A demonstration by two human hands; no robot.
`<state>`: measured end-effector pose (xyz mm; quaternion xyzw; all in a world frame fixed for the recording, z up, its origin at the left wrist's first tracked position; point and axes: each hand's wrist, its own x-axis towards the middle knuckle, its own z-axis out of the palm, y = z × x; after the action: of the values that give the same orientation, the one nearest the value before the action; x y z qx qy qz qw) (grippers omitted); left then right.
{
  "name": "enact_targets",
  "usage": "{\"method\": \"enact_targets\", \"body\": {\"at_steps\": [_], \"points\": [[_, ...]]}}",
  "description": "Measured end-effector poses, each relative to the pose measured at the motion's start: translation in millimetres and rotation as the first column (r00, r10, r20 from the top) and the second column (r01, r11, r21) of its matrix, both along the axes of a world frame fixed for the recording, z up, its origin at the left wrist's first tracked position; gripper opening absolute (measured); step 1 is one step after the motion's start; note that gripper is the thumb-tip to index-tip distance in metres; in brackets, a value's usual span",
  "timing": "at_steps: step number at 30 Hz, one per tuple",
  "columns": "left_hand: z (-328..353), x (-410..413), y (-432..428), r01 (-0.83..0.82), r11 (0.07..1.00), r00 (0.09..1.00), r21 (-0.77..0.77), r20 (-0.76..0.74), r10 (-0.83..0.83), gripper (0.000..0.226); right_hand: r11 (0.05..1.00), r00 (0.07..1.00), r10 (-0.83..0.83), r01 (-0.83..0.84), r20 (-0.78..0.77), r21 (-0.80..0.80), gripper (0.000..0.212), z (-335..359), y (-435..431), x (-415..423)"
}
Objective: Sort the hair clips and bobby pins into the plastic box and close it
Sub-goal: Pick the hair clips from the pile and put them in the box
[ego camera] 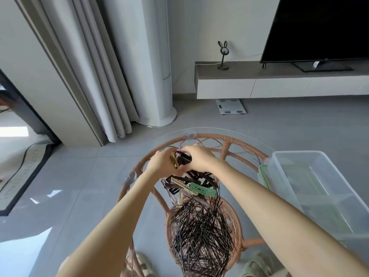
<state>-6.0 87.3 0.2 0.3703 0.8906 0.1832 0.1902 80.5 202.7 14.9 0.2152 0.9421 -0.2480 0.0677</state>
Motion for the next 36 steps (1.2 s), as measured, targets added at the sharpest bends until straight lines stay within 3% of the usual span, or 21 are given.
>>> {"method": "enact_targets", "body": {"at_steps": [4,7,9,11,12,14,16,18,20,22,24,30,32,34,36], "points": [[-3,-5,0,-0.165,0.976,0.984,0.143,0.085,0.154,0.067,0.997,0.987,-0.072,0.068,-0.141,-0.030,0.032,0,5,0],[0,-8,0,-0.187,0.980,0.980,0.071,0.076,0.182,0.017,0.995,0.996,-0.053,0.059,-0.071,0.080,0.041,-1,8,1],[0,-8,1,-0.217,0.974,0.971,0.070,0.116,0.208,0.026,0.988,0.999,-0.050,0.051,-0.007,0.149,0.057,-2,10,0],[2,-8,3,-0.249,0.966,0.959,0.065,0.156,0.237,0.011,0.988,0.998,-0.058,0.055,0.019,0.144,0.060,-4,10,0],[4,-7,4,-0.268,0.960,0.954,0.081,0.161,0.253,0.009,0.991,0.998,-0.062,0.061,0.003,0.118,0.056,-5,9,-1],[8,-6,4,-0.261,0.960,0.958,0.102,0.150,0.245,0.032,0.996,0.997,-0.068,0.069,-0.032,0.050,0.046,-8,8,-1],[13,-6,2,-0.246,0.963,0.964,0.105,0.127,0.233,0.034,0.997,0.996,-0.074,0.076,-0.054,0.026,0.040,-8,6,-1],[17,-5,0,-0.254,0.962,0.957,0.101,0.173,0.235,0.026,0.994,0.990,-0.086,0.092,-0.111,0.051,0.028,-6,5,-2],[23,-6,-2,-0.289,0.955,0.943,0.067,0.195,0.271,0.003,0.988,0.978,-0.123,0.137,-0.167,0.072,0.019,-5,6,-3],[24,-9,-5,-0.325,0.943,0.923,0.072,0.242,0.300,0.027,0.988,0.981,-0.128,0.139,-0.149,0.068,0.020,-3,7,-3],[30,-7,-8,-0.342,0.936,0.910,0.083,0.276,0.308,0.029,0.991,0.993,-0.100,0.104,-0.057,0.082,0.017,-4,7,-1],[44,-4,-17,-0.393,0.904,0.893,0.166,0.305,0.331,0.011,0.964,0.996,-0.063,0.047,0.055,0.261,0.022,-8,-3,-6],[48,-2,-21,-0.398,0.900,0.890,0.180,0.315,0.330,0.011,0.950,0.997,-0.052,0.030,0.061,0.312,0.003,-6,-5,-9],[50,0,-24,-0.397,0.897,0.884,0.196,0.343,0.317,0.012,0.921,0.998,-0.028,0.001,0.064,0.390,0.021,-9,-4,-9],[52,2,-25,-0.409,0.888,0.875,0.211,0.369,0.315,0.013,0.884,0.999,0.000,-0.021,0.046,0.467,0.025,-10,-4,-6]]}}
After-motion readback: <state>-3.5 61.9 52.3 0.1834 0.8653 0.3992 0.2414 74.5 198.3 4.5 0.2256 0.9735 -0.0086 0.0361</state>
